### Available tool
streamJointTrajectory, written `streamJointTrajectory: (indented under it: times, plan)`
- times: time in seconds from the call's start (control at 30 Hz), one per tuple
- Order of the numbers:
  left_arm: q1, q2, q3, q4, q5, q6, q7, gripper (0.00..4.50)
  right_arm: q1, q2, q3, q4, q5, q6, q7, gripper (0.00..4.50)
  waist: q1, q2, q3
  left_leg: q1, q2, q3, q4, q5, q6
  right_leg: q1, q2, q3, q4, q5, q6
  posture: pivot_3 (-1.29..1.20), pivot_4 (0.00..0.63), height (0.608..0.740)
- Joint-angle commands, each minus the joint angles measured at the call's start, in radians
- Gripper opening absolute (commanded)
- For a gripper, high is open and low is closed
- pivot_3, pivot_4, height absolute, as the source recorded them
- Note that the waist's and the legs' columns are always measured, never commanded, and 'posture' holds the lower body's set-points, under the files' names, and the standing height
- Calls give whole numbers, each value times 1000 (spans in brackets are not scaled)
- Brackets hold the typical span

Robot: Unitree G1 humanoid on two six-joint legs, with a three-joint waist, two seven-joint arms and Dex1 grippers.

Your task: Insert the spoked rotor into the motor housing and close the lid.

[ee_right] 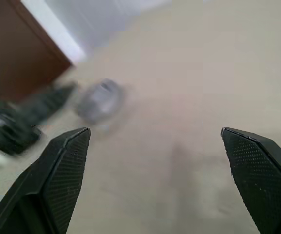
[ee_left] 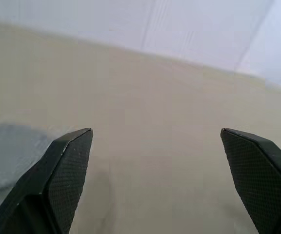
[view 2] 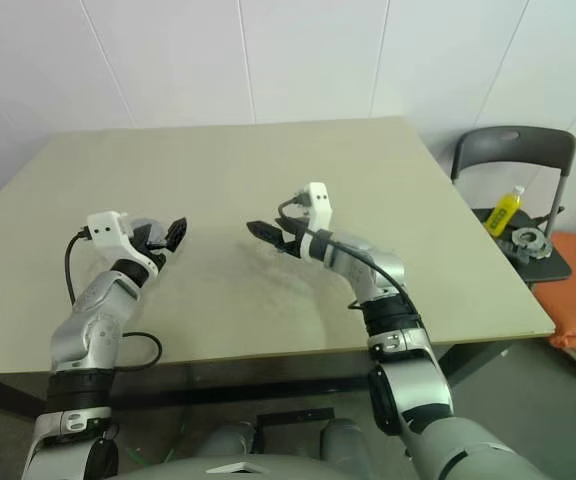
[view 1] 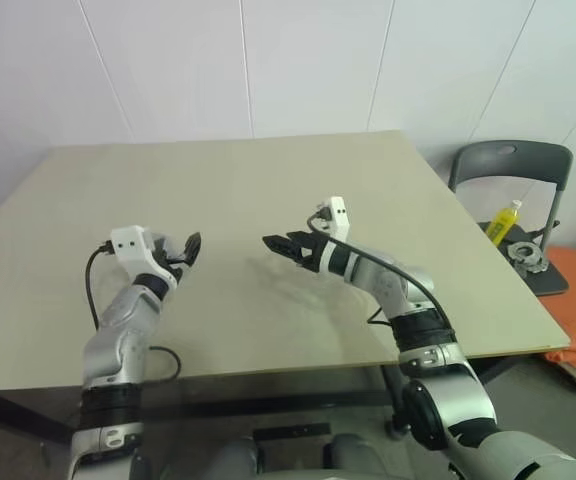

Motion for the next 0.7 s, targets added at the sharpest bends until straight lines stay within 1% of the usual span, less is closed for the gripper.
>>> streamJointTrajectory:
  times: [0.03,0.17,0.27,0.53,0.7]
  plan:
    - [-60,24,-5,105,40,-160,-123,4461,-2,-23,2,-51,-37,-57,-8,4500,3,0,0,0,0,0,0,0,0,0,0,0,0,0,0,0,0,740]
    - [-98,30,-28,208,70,-275,-236,4461,3,-19,-16,-52,-43,-84,-24,4500,3,0,0,0,0,0,-1,1,2,1,0,0,0,0,0,0,0,740]
    - [-114,22,-33,254,79,-315,-277,4461,3,-5,-22,-44,-49,-106,-47,4500,3,0,0,-1,0,0,-1,1,2,1,0,0,0,0,0,0,0,740]
    - [-150,8,-42,297,105,-358,-286,4461,14,8,7,-32,-99,-146,-80,4500,4,0,0,0,0,-1,-1,2,3,1,0,0,1,0,1,0,0,740]
    - [-174,-19,-48,312,115,-379,-277,4461,18,-1,11,-30,-128,-164,-93,4500,5,0,0,0,0,-1,-1,2,3,1,0,0,1,0,1,0,0,740]
